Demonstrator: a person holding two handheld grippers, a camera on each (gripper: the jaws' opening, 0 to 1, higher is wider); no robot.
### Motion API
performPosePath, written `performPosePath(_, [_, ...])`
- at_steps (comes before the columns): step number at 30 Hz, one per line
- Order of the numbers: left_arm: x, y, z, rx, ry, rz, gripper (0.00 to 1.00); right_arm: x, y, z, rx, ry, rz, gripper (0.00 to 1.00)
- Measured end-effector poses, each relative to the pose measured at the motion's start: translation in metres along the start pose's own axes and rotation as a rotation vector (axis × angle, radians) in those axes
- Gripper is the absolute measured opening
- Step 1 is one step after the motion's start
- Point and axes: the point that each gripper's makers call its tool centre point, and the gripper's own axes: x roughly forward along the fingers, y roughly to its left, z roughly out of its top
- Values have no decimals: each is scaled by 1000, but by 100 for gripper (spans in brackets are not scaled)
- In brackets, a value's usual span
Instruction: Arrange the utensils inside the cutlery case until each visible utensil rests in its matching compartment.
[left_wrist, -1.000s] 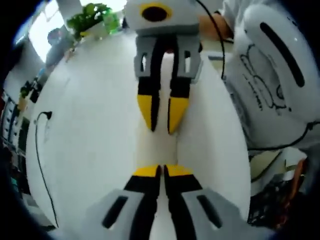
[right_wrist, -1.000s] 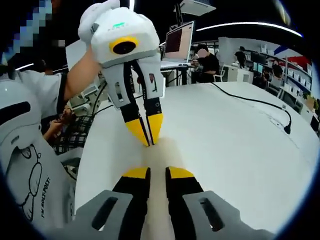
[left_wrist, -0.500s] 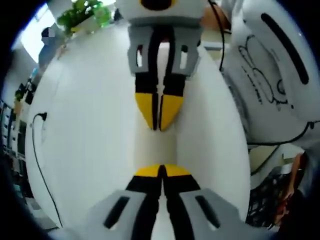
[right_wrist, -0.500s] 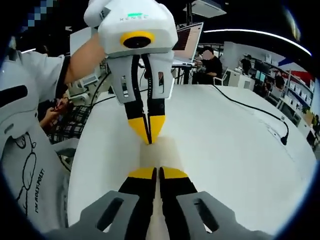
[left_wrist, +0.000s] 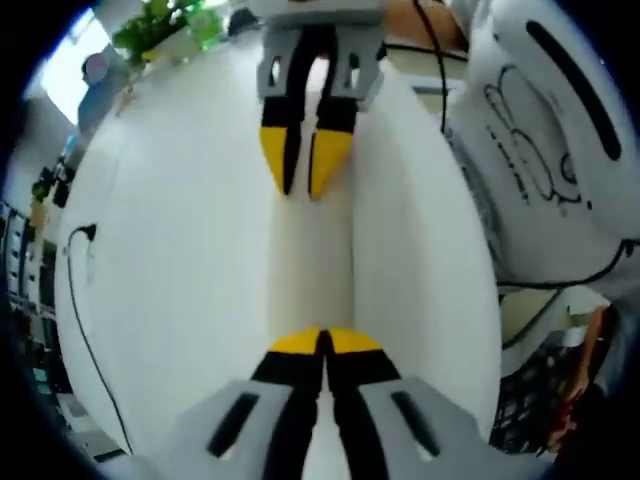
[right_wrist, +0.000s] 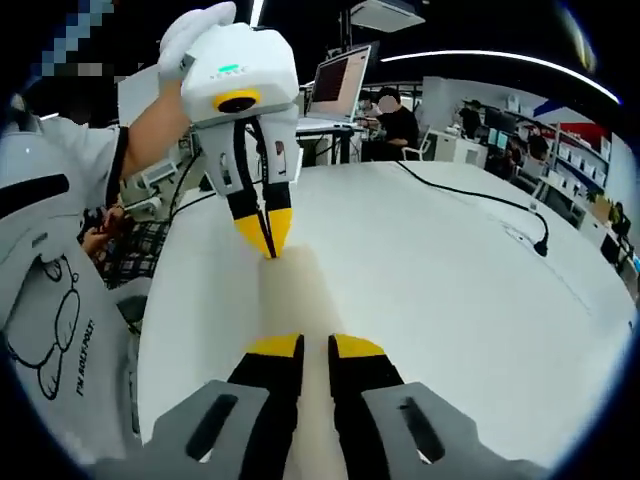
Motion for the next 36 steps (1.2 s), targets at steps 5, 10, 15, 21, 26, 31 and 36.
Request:
performPosePath(5, [0, 0, -1, -25, -1, -6, 0, -36, -9, -24, 61, 18, -31, 8])
performPosePath(10, [-2, 3, -2, -25, 21, -2, 1, -53, -12, -40, 77, 36, -51, 6])
performPosePath(15, [-5, 6, -3, -39, 30, -6, 1, -56, -15, -46, 90, 41, -52, 3])
performPosePath(21, [-8, 10, -6, -47, 39, -14, 1, -51, -17, -46, 137, 38, -43, 0])
performPosePath(26, [-7, 10, -6, -33, 54, -25, 1, -48, -17, -47, 133, 83, -54, 0])
performPosePath(31, [-7, 10, -5, -46, 57, -43, 1, -45, -9, -45, 111, 44, -14, 0])
performPosePath(36, [-7, 8, -4, -48, 40, -49, 1, -48, -10, -43, 175, 0, -29, 0])
